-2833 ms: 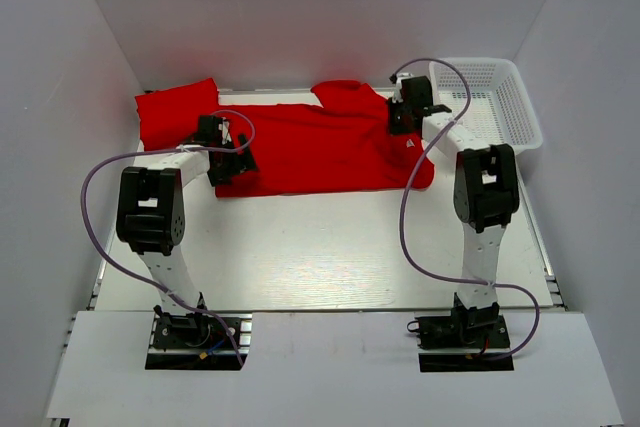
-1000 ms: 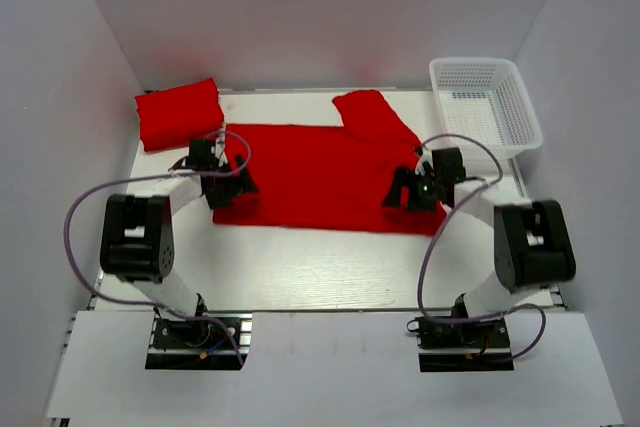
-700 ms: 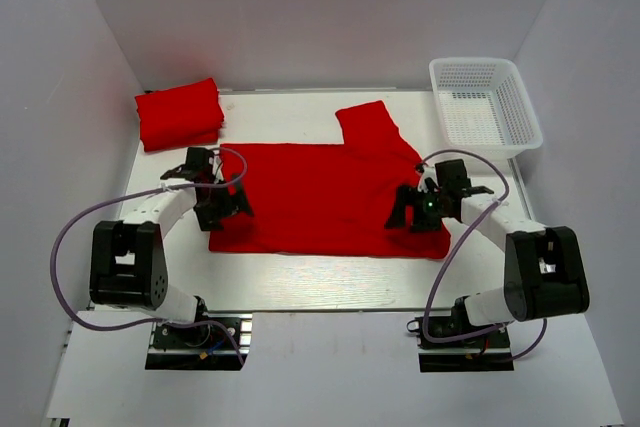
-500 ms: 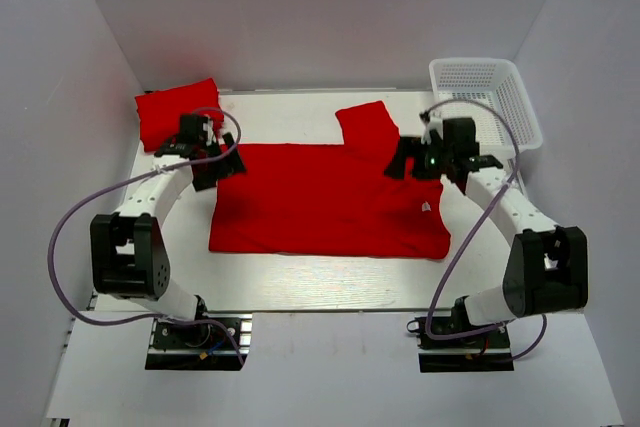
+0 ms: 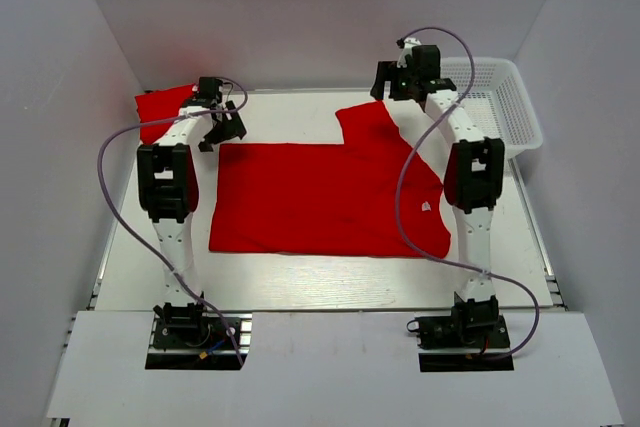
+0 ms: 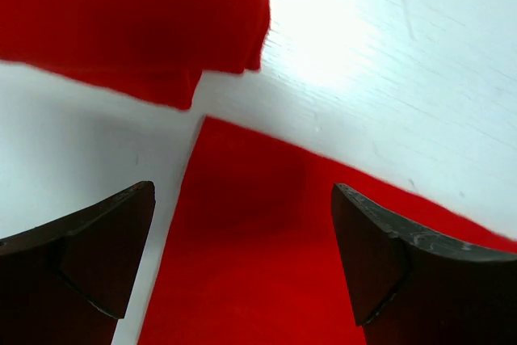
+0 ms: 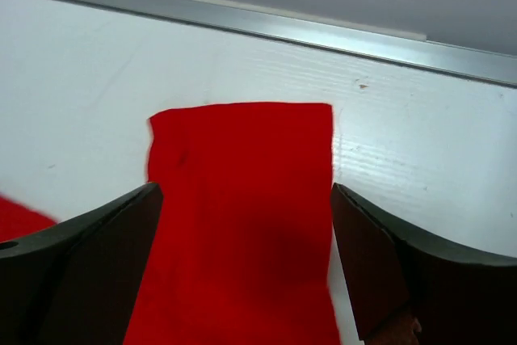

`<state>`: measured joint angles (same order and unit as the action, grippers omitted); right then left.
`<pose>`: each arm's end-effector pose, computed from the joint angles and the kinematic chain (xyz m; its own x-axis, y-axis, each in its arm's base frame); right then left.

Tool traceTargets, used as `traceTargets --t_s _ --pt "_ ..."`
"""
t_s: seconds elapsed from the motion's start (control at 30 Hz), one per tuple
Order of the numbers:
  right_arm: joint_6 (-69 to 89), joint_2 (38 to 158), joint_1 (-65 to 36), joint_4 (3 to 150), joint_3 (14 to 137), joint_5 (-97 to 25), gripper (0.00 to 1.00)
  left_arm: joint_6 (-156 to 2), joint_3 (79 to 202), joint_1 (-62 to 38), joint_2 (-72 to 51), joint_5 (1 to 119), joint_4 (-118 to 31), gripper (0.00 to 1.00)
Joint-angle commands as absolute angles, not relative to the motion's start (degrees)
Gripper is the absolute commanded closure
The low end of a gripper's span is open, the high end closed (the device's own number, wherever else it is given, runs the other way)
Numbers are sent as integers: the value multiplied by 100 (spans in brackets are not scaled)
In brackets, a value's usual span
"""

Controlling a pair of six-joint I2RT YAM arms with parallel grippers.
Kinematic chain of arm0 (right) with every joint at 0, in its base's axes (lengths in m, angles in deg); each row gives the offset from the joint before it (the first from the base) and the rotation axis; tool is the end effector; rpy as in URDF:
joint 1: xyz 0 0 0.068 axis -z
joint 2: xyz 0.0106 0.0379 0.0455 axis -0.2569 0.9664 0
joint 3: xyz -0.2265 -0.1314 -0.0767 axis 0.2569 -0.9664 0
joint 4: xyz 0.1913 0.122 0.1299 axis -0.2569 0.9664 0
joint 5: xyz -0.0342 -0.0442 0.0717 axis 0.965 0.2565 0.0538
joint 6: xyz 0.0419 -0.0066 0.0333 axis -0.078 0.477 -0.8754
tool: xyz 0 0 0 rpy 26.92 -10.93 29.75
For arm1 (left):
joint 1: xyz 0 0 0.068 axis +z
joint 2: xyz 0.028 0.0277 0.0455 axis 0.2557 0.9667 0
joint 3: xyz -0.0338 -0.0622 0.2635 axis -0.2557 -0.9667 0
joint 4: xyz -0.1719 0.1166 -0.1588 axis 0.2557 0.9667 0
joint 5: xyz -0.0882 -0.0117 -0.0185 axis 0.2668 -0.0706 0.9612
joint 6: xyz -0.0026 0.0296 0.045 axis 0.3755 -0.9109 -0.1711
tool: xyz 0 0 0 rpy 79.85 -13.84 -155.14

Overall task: Fold and stack the t-shirts
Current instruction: Grap the side of the flattened tshirt furthest away from the robot with both arms

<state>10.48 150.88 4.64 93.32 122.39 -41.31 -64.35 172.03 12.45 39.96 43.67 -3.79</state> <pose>0.5405 0.1055 0.2622 -0.5093 0.0154 -0.8605 -0.3080 0.9304 0.1989 0.4798 -0.0148 0.1924 -0.7783 -0.3756 -0.5032 -0.3825 0.9191 -0.0945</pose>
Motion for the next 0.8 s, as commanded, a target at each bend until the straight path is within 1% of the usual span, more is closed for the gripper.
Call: traceTargets --t_s 0.0,0.03,0.07,0.2,0.27,0.4,0.53,0.6,0.73,0.77 --pt "1265 15618 460 9117 12894 -3790 10 -6500 17728 1324 4098 4175 -171 0" --pt "1283 15663 451 8914 12737 -3667 10 -6500 17729 1324 4160 4175 -171 0" --pt "1301 15802 443 8381 12692 -3666 10 -6500 17790 1384 4239 4236 -171 0" --pt "1371 16480 460 8288 13243 -3544 10 -6430 17790 1438 4424 4236 -241 0" --pt "1380 16672 443 8279 13281 -3552 10 -6377 17677 1438 4477 4297 -408 0" --pt "1327 16788 442 8332 13158 -3964 10 -6377 17676 1499 4582 4596 -593 0" --pt "1187 16850 416 8437 13061 -4412 10 -6377 17537 1499 4635 4368 -470 0" --pt "1134 16815 390 8472 12956 -4553 10 -6447 17282 1499 4557 4368 -636 5" --pt "1318 16762 249 8613 12912 -4554 11 -6447 17158 1438 4494 4184 -699 6" --pt "1345 16753 232 8648 12911 -4450 11 -6447 17097 1438 4494 4384 -699 6"
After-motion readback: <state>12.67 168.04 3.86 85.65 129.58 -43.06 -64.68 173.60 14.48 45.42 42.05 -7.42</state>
